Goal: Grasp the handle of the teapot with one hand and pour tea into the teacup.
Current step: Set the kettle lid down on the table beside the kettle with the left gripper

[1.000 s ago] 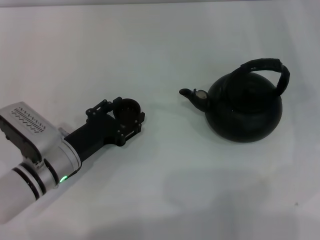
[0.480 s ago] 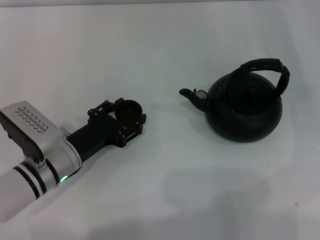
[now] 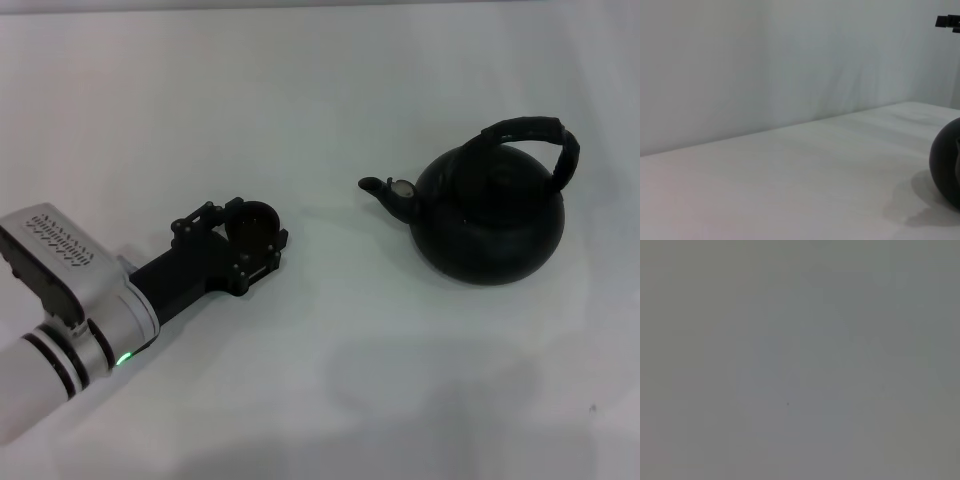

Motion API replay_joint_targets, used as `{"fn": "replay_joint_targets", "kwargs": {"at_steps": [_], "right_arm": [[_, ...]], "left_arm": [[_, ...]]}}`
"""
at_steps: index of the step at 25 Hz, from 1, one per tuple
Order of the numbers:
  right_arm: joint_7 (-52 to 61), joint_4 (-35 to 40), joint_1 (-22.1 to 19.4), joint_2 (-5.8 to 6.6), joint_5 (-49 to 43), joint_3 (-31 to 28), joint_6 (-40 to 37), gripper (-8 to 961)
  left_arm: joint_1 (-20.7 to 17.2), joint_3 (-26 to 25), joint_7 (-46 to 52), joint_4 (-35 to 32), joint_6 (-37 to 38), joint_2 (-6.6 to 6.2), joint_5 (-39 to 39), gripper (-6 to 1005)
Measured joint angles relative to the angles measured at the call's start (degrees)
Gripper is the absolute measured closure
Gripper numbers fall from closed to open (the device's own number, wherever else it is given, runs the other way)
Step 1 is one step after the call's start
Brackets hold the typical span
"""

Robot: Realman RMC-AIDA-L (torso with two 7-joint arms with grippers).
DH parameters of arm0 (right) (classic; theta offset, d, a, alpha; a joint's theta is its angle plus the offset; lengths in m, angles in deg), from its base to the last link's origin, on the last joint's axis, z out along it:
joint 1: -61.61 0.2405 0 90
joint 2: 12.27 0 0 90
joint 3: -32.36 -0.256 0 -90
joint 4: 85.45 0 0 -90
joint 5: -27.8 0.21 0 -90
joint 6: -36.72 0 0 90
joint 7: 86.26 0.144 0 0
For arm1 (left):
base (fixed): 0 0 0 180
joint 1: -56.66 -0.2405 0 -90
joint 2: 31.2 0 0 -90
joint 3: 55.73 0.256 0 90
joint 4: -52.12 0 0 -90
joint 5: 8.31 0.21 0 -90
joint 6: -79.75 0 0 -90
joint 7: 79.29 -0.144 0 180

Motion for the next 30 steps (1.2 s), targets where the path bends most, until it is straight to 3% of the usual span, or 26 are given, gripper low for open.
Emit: {"fn": "replay_joint_targets", "kwargs": {"at_steps": [25,30], "right_arm": [[0.1,0.3,-0.3,0.0,0.0,0.0,-0.2,109],[0.1,0.1,-0.4,0.0,-0.1,0.0,-0.3,111]], "left_arm": [[-0.5,-0.1,-0.1,-0.5,0.1,0.06,0.1,283],[-1.1,-0.3,-0.1,-0.3,-0.5,0.08,0.1,136]]}}
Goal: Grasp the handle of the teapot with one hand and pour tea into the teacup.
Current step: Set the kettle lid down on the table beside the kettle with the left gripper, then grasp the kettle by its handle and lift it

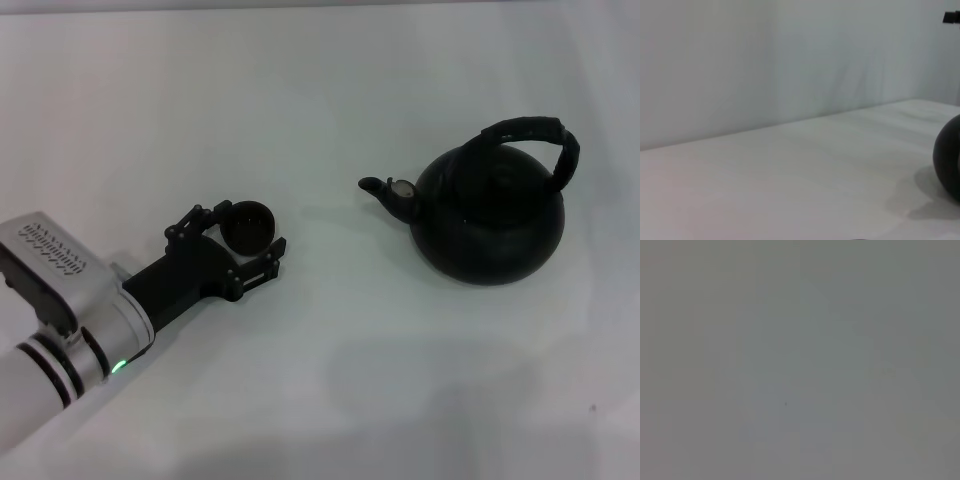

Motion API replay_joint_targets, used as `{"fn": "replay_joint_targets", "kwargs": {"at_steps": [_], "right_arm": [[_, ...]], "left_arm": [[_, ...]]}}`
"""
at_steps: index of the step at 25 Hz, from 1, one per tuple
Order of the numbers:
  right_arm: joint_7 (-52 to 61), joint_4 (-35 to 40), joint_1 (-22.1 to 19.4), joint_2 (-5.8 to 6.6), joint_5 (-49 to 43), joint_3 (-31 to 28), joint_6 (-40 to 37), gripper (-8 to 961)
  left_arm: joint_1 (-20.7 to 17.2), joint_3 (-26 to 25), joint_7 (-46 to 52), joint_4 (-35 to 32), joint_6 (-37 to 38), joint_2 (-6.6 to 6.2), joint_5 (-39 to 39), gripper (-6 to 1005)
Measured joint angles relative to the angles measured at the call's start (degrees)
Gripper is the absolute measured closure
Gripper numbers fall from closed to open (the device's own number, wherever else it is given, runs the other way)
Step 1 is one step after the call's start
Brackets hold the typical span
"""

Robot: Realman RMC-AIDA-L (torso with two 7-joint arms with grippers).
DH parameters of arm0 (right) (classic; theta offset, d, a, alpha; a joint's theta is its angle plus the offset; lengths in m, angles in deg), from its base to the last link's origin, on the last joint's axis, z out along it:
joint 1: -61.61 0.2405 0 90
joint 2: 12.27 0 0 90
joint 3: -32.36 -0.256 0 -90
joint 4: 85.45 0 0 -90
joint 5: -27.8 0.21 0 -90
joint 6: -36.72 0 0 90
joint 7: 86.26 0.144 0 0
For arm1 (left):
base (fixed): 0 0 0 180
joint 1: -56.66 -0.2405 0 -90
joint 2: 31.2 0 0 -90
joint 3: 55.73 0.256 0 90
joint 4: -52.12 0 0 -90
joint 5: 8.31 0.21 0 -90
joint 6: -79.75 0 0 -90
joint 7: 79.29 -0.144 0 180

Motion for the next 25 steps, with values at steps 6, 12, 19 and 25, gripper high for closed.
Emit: {"fn": "replay_joint_targets", "kwargs": {"at_steps": [6,12,19,25], "right_arm": [[-0.1,-0.2,-0.1,0.0,0.0,0.0,0.0,109],[-0.1,-0.2,-0.1,0.0,0.0,0.0,-0.2,110],[6.2,-0.4,-0.7,-0.07,0.4,-0.1,-4.6,110],[14.2,0.2,-2.2,0.24,-0.9,1.5,-5.2,111]], "left_arm": [[-1.3,-0.3,0.0,0.1,-3.1,-0.06,-0.4,108],[-3.2,-2.3,0.1,-0.3,-6.8,-0.09,-0.6,109],[-6.0,-2.7,0.3,-0.4,-14.3,-0.29,-3.6,110],[-9.9,-2.8,0.3,-0.5,-24.0,-0.36,-11.0,111]]}}
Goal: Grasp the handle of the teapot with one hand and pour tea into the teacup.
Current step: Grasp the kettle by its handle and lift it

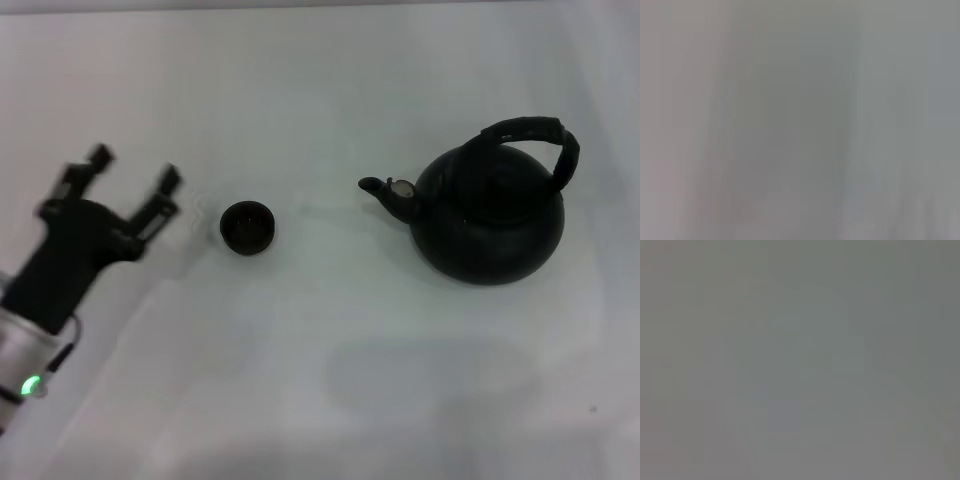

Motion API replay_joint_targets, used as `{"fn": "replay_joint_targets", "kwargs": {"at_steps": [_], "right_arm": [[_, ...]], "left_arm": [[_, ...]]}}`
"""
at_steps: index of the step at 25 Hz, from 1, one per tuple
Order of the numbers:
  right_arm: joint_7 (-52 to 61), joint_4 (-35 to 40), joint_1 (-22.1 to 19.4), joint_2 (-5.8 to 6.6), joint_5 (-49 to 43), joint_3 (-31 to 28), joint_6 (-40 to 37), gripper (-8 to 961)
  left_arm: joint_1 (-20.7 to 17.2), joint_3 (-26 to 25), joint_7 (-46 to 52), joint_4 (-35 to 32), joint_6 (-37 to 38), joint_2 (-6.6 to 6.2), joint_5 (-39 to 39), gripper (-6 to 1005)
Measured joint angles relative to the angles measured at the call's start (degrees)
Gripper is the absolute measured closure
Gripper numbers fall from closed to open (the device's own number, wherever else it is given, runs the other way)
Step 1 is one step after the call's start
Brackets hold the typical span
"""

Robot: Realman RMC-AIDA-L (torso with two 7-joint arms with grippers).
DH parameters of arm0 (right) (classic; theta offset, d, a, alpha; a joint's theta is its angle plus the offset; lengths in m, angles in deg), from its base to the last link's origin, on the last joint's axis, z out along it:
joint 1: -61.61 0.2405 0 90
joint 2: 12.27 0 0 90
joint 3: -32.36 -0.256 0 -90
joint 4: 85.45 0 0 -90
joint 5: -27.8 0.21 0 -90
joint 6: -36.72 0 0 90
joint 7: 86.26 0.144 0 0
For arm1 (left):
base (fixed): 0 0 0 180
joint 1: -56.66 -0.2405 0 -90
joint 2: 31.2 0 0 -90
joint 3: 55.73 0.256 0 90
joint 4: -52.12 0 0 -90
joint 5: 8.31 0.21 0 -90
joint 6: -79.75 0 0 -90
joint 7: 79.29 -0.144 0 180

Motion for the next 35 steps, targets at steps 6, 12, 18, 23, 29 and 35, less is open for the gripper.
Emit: {"fn": "replay_joint_targets", "kwargs": {"at_steps": [6,12,18,23,29,35], "right_arm": [[2.1,4.1,-2.6,0.45,-5.8,6.5,0.4,111],[14.9,13.1,-6.9,2.03,-20.2,7.7,1.4,109],[45.7,34.8,-13.1,5.34,-51.5,7.0,8.2,112],[71.8,52.9,-17.0,4.81,-80.6,1.4,4.3,116],[90.0,70.0,-17.9,0.78,-104.4,-11.6,-14.5,129],[101.7,81.4,-17.8,-0.11,-114.8,-15.8,-27.7,129]], "left_arm": [[-3.5,0.0,2.2,-0.4,-4.8,0.03,-10.7,112],[-6.0,0.0,9.4,-0.6,-4.4,0.07,-25.2,111],[-7.2,0.0,9.9,-2.9,-3.8,-0.01,-31.7,112],[-7.1,0.0,9.8,-4.9,-2.8,-0.07,-32.5,112],[-5.7,0.0,9.6,-5.1,-0.6,-0.09,-32.6,112],[-4.2,0.0,9.5,-5.7,1.8,-0.17,-32.6,111]]}}
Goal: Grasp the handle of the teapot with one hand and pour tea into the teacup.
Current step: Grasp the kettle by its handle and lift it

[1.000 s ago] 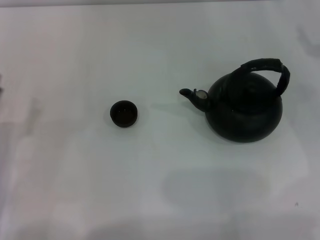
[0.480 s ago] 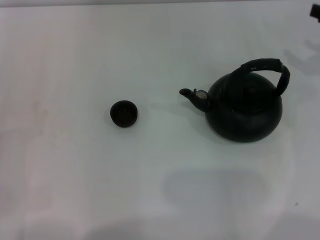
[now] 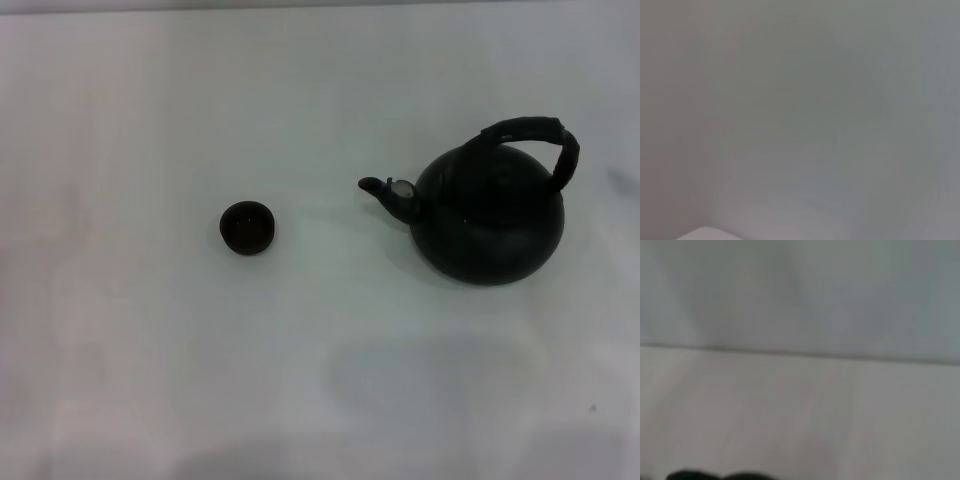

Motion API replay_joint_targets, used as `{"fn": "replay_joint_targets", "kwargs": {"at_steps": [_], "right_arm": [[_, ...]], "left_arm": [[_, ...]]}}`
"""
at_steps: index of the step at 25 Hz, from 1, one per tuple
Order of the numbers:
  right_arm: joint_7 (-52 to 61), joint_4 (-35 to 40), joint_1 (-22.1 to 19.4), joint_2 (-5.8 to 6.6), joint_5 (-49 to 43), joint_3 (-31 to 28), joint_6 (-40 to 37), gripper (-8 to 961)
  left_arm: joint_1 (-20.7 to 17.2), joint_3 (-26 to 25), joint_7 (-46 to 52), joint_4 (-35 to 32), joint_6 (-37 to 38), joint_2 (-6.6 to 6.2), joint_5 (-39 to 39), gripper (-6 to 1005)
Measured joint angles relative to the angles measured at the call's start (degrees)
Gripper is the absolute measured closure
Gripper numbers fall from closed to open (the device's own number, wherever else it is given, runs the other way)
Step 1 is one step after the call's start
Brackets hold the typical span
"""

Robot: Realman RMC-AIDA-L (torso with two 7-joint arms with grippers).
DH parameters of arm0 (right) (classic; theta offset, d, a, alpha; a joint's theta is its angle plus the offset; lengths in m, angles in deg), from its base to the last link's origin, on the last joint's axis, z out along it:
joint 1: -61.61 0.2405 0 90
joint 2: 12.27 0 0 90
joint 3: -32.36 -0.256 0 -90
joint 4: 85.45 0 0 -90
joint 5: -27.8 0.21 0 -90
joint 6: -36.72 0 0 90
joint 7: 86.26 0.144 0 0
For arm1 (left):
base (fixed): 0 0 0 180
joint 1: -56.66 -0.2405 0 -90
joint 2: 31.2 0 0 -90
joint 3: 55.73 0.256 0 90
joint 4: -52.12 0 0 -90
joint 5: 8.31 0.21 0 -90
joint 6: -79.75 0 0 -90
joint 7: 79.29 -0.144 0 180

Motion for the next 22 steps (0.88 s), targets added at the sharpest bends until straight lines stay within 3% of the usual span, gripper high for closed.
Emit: {"fn": "replay_joint_targets", "kwargs": {"at_steps": [4,9,15,22], "right_arm": [[4.7,1.8,0.2,-0.14,-1.5,0.3,-6.8,129],[6.2,-0.8,-1.5,-0.67,-1.6,5.4,-8.2,128],[6.6,-5.4,-4.9,-0.83,0.1,13.9,0.3,128],[6.4,-7.6,-5.6,-0.83,2.7,21.9,9.5,128]], "left_arm": [[0.3,0.0,0.0,-0.3,0.2,0.0,0.0,111],[0.7,0.0,0.0,-1.2,0.2,0.0,0.0,111],[1.1,0.0,-0.1,-2.2,0.6,0.0,0.0,112],[1.6,0.0,-0.1,-2.5,1.0,0.0,0.0,112]]}}
